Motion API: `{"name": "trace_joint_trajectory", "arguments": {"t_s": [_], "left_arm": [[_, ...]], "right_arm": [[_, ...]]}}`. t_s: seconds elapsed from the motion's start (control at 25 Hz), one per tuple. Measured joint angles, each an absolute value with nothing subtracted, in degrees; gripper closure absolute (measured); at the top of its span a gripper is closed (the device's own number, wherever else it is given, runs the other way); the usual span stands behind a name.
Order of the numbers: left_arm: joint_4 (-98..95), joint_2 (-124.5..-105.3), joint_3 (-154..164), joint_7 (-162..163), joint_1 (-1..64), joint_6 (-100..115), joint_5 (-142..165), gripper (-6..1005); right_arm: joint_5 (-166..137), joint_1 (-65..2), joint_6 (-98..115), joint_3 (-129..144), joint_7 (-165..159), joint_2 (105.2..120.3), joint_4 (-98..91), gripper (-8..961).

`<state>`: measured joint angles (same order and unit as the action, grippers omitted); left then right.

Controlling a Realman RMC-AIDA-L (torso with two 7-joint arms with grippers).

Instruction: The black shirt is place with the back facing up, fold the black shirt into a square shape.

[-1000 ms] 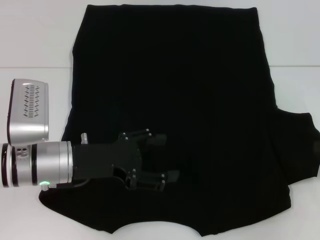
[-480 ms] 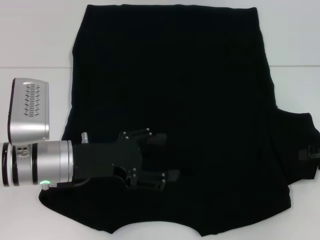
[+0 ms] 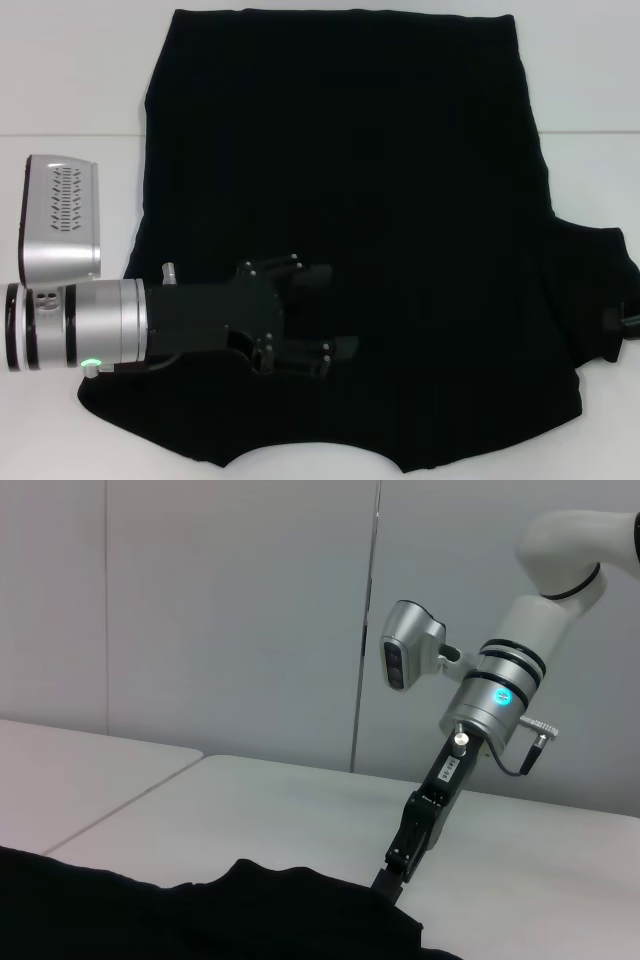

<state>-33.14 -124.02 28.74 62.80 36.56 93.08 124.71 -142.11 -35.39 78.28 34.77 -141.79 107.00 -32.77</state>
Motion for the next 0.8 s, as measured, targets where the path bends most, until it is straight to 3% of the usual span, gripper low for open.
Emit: {"name": "trace_joint_trajectory", "arguments": {"t_s": [0.44, 0.64, 0.8], "left_arm": [[-33.14, -124.02, 28.74, 62.76, 36.49, 92.9, 124.71, 77], [-33.1, -124.03, 28.74, 62.75, 36.33, 92.9, 124.65, 78], [-32.95, -124.1, 28.74, 62.75, 36.25, 92.9, 124.44, 78]], "right_arm": [[-142.12, -35.11, 77.03, 34.59, -141.41, 107.49, -32.84, 670], [-142.12, -34.67, 76.97, 34.3, -141.24, 107.49, -33.1, 912], [-141.85, -33.98, 76.64, 33.51, -140.51, 107.45, -33.3, 946]]}}
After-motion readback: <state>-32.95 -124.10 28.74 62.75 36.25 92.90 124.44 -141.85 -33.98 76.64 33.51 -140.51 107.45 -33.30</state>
